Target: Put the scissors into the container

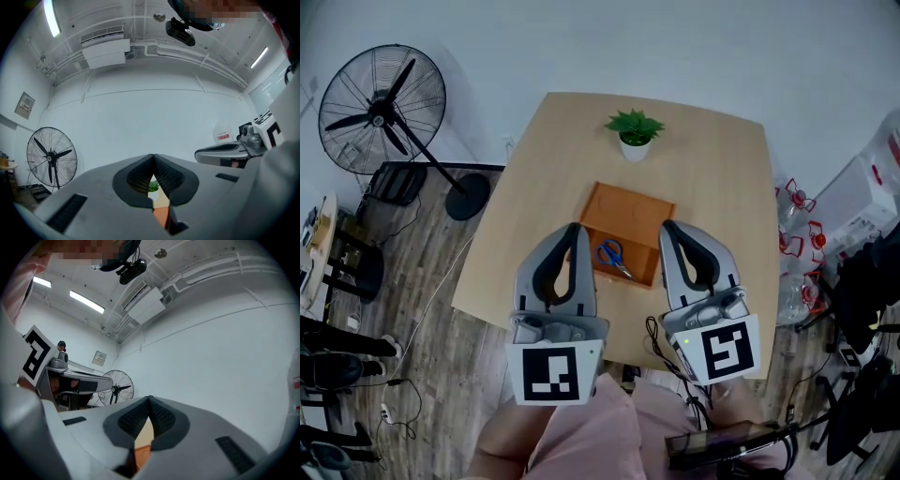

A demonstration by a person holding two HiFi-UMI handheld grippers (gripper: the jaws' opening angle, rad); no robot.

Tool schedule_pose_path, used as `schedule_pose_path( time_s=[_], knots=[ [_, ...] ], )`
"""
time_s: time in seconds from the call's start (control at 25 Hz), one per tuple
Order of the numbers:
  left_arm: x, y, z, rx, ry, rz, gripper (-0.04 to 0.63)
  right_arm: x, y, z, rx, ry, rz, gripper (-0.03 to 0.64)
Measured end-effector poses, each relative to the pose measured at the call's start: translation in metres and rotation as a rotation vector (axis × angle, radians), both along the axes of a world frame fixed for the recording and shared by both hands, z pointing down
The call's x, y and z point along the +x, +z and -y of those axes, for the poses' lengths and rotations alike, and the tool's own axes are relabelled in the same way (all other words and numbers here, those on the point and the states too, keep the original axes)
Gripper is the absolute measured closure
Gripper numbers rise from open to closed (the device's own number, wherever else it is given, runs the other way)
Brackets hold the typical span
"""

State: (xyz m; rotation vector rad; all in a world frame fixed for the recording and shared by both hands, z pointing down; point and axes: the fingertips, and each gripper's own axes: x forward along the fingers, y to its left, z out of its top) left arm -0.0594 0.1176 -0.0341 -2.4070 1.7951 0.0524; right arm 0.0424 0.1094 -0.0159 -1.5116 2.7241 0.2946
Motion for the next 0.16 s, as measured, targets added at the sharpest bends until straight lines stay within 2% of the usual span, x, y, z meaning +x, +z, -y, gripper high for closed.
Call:
schedule_pose_path(
  time_s=[0.16],
  knots=[
    [-0.0003,0.0009,0.0029,-0.004,0.001,0.002,0.591,-0.0012,0.0006,0.0032,0.000,-0.002,0.000,0.617]
  ],
)
